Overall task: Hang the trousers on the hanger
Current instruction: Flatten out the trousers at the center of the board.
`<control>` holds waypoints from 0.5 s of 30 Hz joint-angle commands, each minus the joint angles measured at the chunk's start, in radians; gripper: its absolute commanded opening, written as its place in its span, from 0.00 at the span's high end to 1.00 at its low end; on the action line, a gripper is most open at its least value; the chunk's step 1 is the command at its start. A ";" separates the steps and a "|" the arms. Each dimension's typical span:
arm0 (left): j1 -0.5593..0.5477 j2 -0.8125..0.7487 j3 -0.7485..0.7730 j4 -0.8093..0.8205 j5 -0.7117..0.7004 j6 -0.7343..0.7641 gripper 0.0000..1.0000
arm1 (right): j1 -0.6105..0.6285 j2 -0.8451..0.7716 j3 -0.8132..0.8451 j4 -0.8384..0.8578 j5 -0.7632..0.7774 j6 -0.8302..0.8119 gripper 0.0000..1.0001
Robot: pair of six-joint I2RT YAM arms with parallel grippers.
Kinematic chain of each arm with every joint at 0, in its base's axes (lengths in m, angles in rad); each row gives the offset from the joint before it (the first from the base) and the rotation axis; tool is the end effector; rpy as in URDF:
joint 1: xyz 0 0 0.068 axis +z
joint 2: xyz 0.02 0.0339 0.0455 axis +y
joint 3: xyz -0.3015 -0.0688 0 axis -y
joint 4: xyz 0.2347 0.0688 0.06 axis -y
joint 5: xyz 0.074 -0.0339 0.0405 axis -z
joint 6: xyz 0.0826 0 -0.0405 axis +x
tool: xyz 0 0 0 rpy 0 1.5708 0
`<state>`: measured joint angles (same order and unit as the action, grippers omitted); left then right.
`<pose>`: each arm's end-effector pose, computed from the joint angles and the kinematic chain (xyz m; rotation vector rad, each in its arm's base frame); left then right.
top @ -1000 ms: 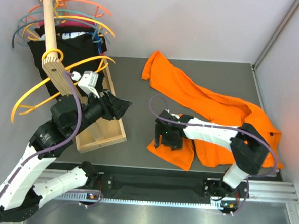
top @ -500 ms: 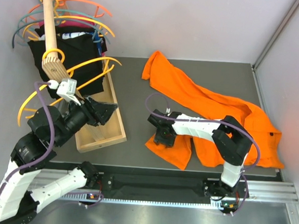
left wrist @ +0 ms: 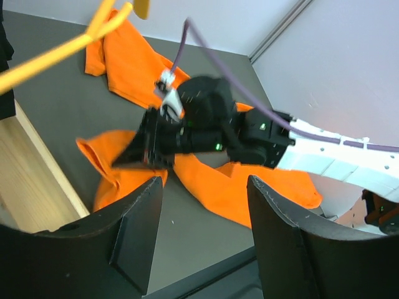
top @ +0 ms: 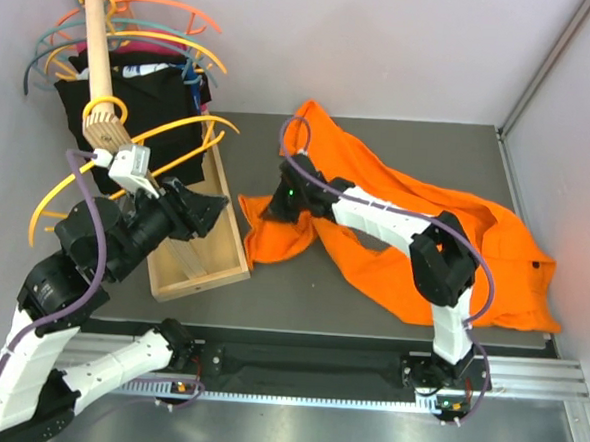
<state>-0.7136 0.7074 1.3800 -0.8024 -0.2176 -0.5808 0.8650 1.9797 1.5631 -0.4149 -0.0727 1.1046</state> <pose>0.0800 -0.0457 0.4826 -0.0514 1.7590 -0.7746 0.3095 0.3724 0.2345 0.2792 2.6310 0.9072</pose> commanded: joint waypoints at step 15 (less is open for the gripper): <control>-0.001 0.156 0.159 -0.027 -0.040 0.041 0.39 | 0.018 0.433 0.722 0.447 -0.335 0.488 1.00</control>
<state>-0.7162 0.8188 1.5028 -0.8509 -0.2382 -0.5674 0.8425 2.3913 2.1769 -0.0944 -0.3580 1.4681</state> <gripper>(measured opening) 0.611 0.014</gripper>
